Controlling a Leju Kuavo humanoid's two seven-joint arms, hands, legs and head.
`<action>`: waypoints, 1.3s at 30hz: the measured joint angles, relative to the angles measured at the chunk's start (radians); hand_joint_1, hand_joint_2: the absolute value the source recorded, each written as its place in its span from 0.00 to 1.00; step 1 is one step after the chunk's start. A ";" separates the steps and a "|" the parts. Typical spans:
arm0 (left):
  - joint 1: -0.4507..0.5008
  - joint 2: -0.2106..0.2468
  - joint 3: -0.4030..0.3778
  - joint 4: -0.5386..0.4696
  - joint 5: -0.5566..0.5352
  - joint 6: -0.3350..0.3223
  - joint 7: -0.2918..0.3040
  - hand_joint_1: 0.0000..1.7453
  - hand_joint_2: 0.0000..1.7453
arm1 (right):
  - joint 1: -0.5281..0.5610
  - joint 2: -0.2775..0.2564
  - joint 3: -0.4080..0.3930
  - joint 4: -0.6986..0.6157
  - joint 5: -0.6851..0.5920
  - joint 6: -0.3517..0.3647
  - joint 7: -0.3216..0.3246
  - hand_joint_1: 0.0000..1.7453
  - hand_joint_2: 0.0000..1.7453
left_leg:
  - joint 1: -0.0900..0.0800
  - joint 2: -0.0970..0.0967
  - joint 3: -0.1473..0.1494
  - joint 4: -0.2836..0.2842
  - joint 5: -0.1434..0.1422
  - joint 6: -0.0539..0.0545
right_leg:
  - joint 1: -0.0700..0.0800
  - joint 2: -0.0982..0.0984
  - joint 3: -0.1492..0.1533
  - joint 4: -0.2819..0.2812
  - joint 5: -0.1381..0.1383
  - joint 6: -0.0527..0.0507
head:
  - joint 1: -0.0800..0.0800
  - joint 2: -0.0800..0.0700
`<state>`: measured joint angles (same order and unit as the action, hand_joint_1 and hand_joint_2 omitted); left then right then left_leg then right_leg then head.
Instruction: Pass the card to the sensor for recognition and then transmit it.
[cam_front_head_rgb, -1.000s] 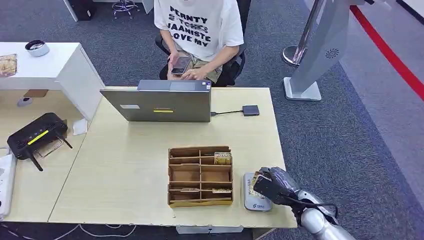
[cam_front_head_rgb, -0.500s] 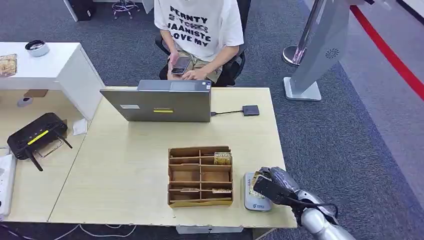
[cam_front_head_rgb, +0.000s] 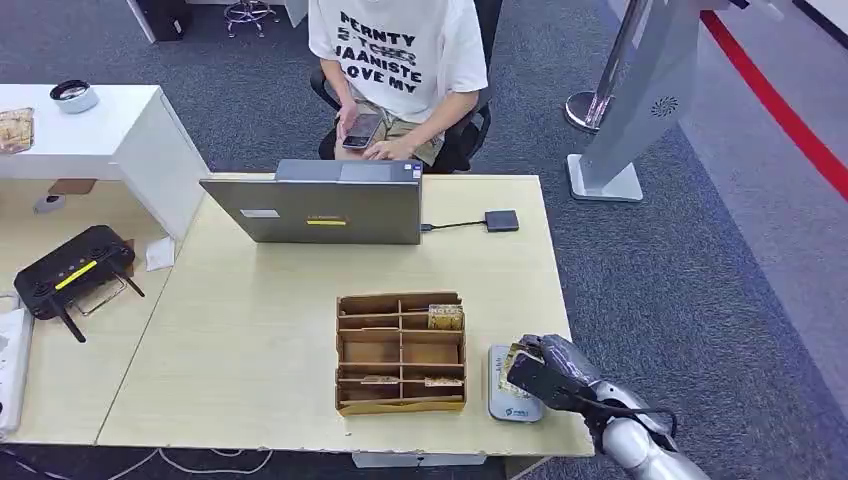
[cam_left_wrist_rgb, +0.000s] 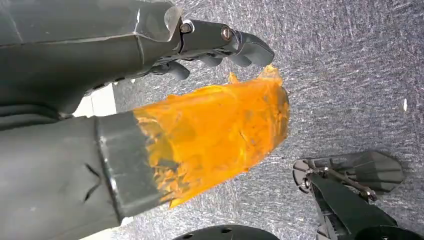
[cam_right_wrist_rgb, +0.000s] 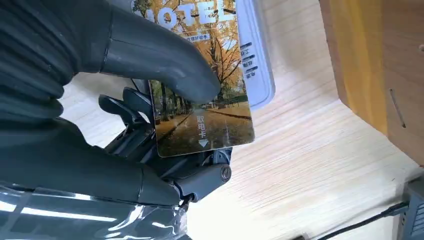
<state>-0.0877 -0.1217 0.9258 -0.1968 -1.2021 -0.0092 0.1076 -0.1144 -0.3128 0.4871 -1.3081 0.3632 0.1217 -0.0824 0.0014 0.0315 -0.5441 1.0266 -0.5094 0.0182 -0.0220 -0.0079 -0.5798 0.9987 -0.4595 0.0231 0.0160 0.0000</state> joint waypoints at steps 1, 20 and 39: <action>0.000 0.000 0.000 0.000 0.000 0.000 0.000 0.00 0.00 | 0.001 0.000 0.000 0.000 0.001 0.000 0.000 1.00 1.00 | 0.000 0.000 0.000 0.000 0.000 0.000 | 0.000 0.000 0.000 0.000 0.000 0.000 | 0.000 0.000; 0.001 0.000 0.000 0.000 0.005 0.003 0.004 0.00 0.00 | 0.034 0.023 -0.037 -0.021 -0.005 -0.063 0.009 1.00 1.00 | 0.000 0.000 -0.001 0.000 0.000 0.000 | 0.000 0.000 0.000 0.000 0.000 0.000 | 0.000 0.000; 0.006 -0.003 0.000 0.000 0.013 0.008 -0.002 0.00 0.00 | 0.104 0.135 -0.151 -0.127 -0.036 -0.187 -0.029 1.00 1.00 | 0.000 0.000 -0.003 0.000 0.000 0.000 | 0.000 0.000 -0.003 0.000 0.000 0.000 | 0.000 0.000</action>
<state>-0.0815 -0.1244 0.9258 -0.1968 -1.1887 -0.0015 0.1060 -0.0103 -0.1774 0.3357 -1.4347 0.3277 -0.0653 -0.1114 0.0014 0.0311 -0.5474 1.0264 -0.5095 0.0182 -0.0221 -0.0082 -0.5823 0.9989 -0.4596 0.0230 0.0160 0.0000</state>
